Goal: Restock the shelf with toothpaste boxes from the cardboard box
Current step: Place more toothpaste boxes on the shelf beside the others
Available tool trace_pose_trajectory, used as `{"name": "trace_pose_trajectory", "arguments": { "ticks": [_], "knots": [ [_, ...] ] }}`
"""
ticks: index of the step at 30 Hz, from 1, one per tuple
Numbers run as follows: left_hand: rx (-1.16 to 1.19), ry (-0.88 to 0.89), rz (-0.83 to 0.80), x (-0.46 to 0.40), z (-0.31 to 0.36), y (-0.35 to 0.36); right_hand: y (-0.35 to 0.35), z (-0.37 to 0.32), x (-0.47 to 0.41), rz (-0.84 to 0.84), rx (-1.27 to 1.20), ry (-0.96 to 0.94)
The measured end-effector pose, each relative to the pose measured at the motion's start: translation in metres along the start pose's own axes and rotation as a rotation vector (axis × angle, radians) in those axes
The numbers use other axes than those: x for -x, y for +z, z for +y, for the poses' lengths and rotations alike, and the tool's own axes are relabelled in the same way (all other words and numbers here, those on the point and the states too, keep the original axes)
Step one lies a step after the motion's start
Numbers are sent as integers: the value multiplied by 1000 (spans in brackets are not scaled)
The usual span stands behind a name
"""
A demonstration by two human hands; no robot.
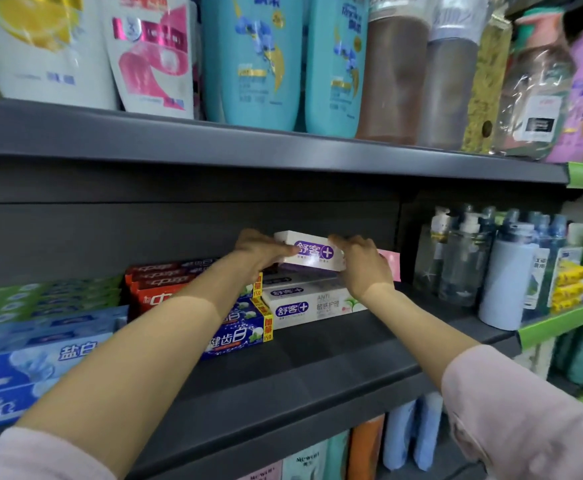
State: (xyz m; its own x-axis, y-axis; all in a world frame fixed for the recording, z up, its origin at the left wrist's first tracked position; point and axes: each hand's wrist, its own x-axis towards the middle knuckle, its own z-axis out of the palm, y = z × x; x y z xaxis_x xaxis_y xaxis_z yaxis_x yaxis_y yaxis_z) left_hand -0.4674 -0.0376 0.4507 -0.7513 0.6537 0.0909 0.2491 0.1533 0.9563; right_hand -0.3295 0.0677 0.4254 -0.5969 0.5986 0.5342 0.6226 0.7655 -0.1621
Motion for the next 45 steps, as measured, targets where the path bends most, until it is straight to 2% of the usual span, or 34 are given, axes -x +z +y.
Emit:
{"name": "trace_pose_trajectory", "arguments": {
  "ticks": [5,11,14,18,25,30,35,40,45],
  "knots": [
    [6,-12,11,-8,2,-1,16,1,-12,33,-90,-39],
    [75,-8,-78,-14,1,0,24,4,-27,68,-122,-73],
    [-28,-32,-155,-18,0,-1,28,3,-32,40,-118,-108],
    [-172,-10,-175,-31,-3,-10,35,-4,-46,39,-95,-154],
    [-380,44,-97,-56,-11,-17,68,-15,-68,36,-143,-186],
    [-384,50,18,-65,-14,-24,85,-24,-78,17,-204,-194],
    [-554,112,54,-67,-20,-27,84,-33,-80,-96,-359,-166],
    [-766,171,67,-64,-24,-23,87,-28,-76,-185,-350,-98],
    [-869,230,130,-65,-30,-18,83,-19,-73,-211,-273,-83]
  ]
}}
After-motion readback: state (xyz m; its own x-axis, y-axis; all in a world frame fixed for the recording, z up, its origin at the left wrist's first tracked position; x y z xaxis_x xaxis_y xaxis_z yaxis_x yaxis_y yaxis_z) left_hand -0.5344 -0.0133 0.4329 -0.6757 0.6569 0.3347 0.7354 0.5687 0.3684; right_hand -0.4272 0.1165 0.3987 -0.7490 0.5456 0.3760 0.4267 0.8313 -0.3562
